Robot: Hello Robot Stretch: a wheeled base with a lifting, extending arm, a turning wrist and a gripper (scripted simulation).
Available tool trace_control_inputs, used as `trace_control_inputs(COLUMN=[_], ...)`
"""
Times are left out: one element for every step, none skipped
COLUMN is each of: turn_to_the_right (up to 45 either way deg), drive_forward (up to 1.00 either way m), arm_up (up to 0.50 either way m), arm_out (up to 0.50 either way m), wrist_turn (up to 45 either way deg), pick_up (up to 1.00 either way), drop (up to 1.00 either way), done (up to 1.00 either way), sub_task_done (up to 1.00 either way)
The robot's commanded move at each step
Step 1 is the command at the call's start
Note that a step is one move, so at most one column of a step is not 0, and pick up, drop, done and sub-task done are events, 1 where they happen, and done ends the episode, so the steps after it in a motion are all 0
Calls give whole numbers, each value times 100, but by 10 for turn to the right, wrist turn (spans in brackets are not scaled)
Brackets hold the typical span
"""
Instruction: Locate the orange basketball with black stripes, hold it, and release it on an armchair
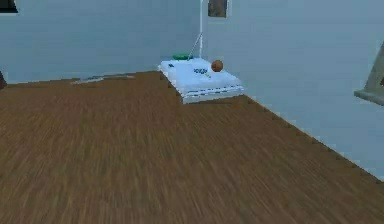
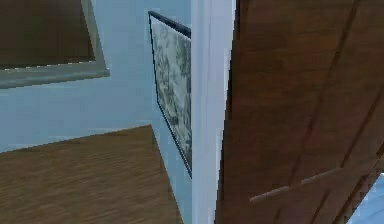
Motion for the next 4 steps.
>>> trace_control_inputs(turn_to_the_right=[-420,0,0,0], drive_forward=[0,100,100,100], arm_up=[0,0,0,0], arm_out=[0,0,0,0], wrist_turn=[0,0,0,0], pick_up=[0,0,0,0], drop=[0,0,0,0], done=[0,0,0,0], sub_task_done=[0,0,0,0])
